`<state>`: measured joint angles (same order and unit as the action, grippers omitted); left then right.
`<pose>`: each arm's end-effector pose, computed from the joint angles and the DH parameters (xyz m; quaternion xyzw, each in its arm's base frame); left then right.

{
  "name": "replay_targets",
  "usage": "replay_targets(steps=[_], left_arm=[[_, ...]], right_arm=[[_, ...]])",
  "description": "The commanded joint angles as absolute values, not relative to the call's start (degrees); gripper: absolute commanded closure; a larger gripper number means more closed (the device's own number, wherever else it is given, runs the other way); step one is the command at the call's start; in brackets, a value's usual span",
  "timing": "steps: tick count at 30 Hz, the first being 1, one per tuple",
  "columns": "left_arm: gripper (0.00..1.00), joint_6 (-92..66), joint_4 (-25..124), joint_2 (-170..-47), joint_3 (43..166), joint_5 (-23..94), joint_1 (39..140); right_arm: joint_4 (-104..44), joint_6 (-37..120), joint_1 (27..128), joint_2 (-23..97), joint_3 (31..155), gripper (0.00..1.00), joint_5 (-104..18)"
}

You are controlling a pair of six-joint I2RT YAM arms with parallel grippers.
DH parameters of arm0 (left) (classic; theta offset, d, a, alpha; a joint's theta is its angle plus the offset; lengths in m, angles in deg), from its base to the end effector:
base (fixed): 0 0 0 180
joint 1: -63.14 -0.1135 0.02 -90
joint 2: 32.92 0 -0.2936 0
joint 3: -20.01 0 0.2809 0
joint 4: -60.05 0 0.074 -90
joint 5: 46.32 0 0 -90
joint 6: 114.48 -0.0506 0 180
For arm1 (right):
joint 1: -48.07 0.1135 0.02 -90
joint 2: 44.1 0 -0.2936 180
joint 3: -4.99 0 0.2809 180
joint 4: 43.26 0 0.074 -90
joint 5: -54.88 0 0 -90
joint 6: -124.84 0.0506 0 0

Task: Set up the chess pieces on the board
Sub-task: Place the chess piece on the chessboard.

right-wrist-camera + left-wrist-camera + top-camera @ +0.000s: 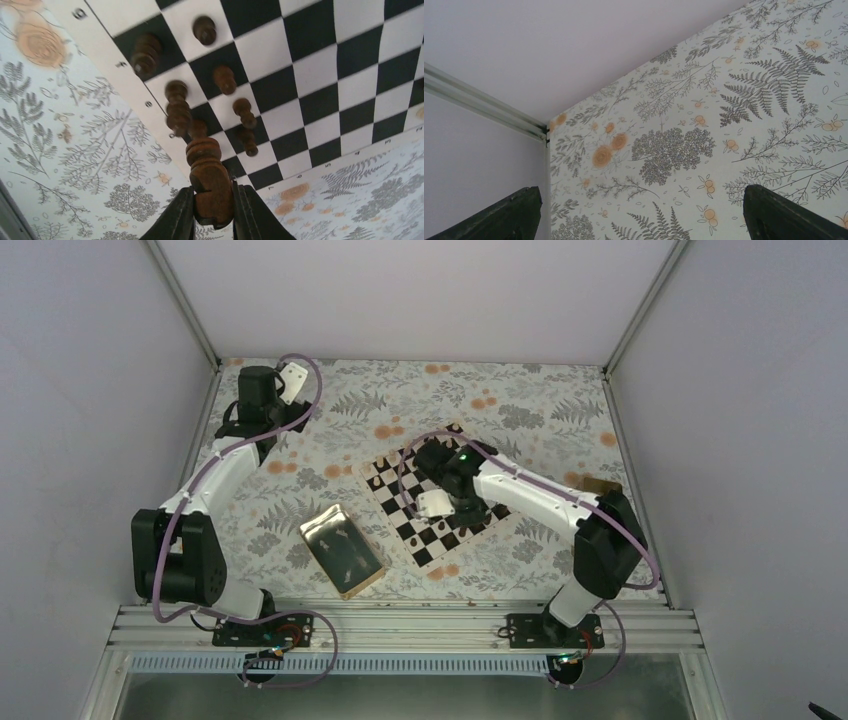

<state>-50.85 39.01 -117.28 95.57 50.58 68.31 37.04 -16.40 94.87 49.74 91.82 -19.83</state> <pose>0.3755 -0.0279 0.3009 0.2057 0.8394 0.1432 0.4822 0.2317 0.2272 0.2495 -0.7460 0.6521 -0.1338 0.0181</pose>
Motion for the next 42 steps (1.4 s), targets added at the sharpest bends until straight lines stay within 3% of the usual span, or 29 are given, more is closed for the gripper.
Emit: replay_targets(steps=[1, 15, 42], left_arm=[[0.0, -51.21, 38.54, -115.87, 97.04, 50.74, 67.9], [0.0, -51.02, 38.67, -114.48, 95.72, 51.48, 67.1], [0.0, -50.93, 38.42, -113.46, 95.29, 49.47, 66.74]], right_arm=[[38.39, -11.89, 99.94, 50.61, 91.62, 0.87, -18.27], [36.22, -10.19, 110.8, 57.82, 92.73, 0.87, -18.5], [33.75, -9.28, 111.91, 64.19, 93.92, 0.86, -18.14]])
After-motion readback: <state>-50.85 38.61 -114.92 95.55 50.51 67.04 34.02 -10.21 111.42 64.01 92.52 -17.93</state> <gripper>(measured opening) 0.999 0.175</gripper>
